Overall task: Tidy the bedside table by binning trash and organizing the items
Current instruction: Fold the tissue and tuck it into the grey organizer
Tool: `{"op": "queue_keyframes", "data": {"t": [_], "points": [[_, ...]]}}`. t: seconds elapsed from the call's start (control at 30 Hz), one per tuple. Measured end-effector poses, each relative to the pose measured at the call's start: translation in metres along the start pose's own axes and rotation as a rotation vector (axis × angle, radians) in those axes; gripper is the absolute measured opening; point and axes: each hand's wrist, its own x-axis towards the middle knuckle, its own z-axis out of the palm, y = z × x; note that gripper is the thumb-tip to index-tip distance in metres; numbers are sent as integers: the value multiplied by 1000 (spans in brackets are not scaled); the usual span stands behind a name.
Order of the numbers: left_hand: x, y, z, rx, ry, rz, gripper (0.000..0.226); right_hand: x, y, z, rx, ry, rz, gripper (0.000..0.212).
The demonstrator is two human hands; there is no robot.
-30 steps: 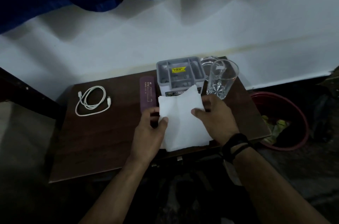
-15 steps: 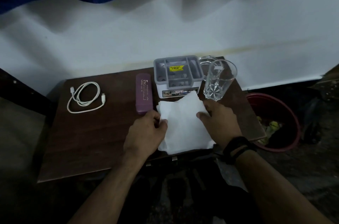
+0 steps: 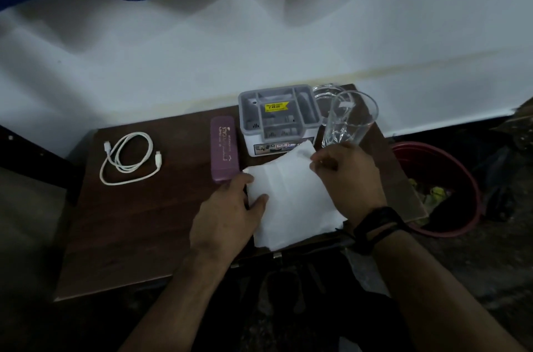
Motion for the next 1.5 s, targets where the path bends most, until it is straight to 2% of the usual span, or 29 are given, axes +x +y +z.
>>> {"op": "queue_keyframes", "data": {"t": [0.07, 0.1, 0.2, 0.27, 0.37, 0.53, 0.6, 0.7, 0.87, 0.97, 1.1, 1.27, 1.33, 1.4, 1.43, 1.5], "points": [[-1, 3, 3, 35, -18, -3, 41, 0, -1, 1, -17, 45, -32, 14], [0, 5, 4, 45, -28, -9, 41, 0, 0, 1, -39, 14, -27, 20], [1, 6, 6, 61, -54, -37, 49, -2, 2, 3, -172, -186, 26, 52], [1, 4, 6, 71, -63, -50, 58, -4, 4, 2, -244, -260, 58, 62], [3, 0, 5, 82, -73, -68, 59, -5, 9, -1, -312, -264, 56, 53], [4, 0, 5, 53, -61, -50, 38, -3, 4, -3, -292, -159, 43, 20], [4, 0, 6, 43, -37, -32, 31, -3, 0, -2, -257, -117, 24, 17], [4, -1, 7, 25, -5, -22, 22, -3, -1, -2, -229, -172, 56, 13], [1, 3, 5, 1, 0, -9, 21, -3, 9, -6, -315, -356, 132, 39], [1, 4, 3, -25, -34, -35, 39, -2, 11, -8, -339, -348, 139, 41], [4, 6, 7, -61, -95, -83, 62, -4, 11, -3, -319, -328, 120, 67], [4, 14, 11, -28, -129, -23, 38, -5, 10, 5, -320, -327, 87, 77], [3, 17, 5, -132, -92, 17, 23, -5, 11, 4, -254, -305, 98, 81], [0, 22, -6, -357, -64, 8, 13, -5, 8, -1, -113, -294, 103, 83], [-1, 25, -13, -527, -53, -24, 13, -5, 7, -2, 11, -312, 85, 81], [-2, 30, -29, -1027, -79, -125, 18, -5, 1, -3, 355, -385, 56, 68]]}}
